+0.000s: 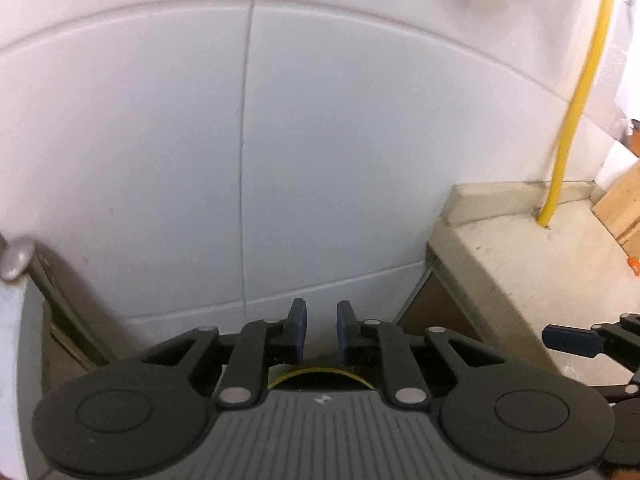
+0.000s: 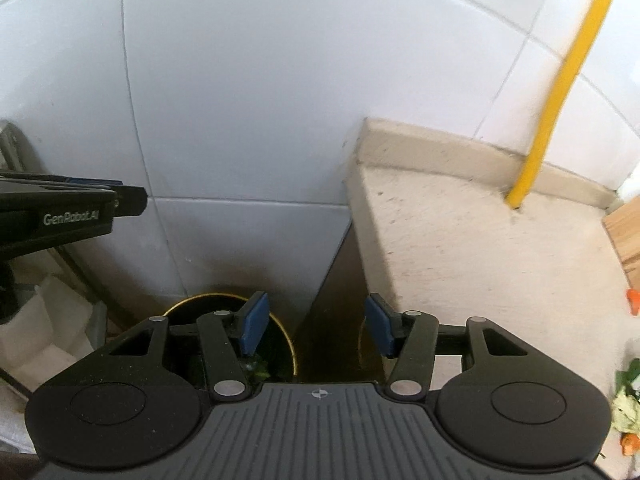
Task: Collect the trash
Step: 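Open right tool over bin dropping bag while left tool drops leaf, then move both open tools back over the counter toward the lettuce pile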
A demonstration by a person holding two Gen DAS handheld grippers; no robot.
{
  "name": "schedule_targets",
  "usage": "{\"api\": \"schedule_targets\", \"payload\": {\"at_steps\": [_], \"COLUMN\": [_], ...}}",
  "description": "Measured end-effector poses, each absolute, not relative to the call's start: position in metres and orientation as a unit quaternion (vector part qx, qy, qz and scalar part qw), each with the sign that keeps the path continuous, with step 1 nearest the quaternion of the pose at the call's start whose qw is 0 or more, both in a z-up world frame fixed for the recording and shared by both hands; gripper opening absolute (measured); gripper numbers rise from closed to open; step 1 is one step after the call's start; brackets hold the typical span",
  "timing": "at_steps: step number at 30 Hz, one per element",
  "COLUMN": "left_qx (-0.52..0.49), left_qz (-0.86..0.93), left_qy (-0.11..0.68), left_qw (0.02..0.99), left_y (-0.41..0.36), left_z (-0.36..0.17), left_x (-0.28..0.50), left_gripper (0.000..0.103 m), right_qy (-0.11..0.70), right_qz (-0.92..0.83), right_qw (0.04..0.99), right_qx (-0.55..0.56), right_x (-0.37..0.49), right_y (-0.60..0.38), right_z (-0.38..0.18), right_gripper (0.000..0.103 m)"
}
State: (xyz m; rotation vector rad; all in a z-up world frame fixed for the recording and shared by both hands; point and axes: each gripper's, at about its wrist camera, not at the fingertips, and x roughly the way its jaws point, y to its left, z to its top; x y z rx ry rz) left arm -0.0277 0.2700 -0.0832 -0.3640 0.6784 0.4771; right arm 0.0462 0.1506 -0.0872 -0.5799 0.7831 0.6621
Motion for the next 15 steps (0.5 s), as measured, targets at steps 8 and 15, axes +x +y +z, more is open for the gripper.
{"api": "schedule_targets", "payload": {"at_steps": [8,15], "left_qx": [-0.136,-0.098], "left_qz": [0.207,0.169], "left_qy": [0.306,0.287], "left_qw": [0.919,0.938], "left_y": [0.241,0.204], "left_z": [-0.055,-0.026], "left_x": [-0.029,-0.021], "left_gripper": [0.027,0.038], "right_qy": [0.336,0.314], "right_qz": [0.298,0.268], "right_qw": [0.855,0.878], "right_qx": [-0.259,-0.241], "right_x": [0.037,0.038], "right_y": [0.124,0.091], "right_z": [-0.059,-0.036], "right_gripper": [0.062,0.067]}}
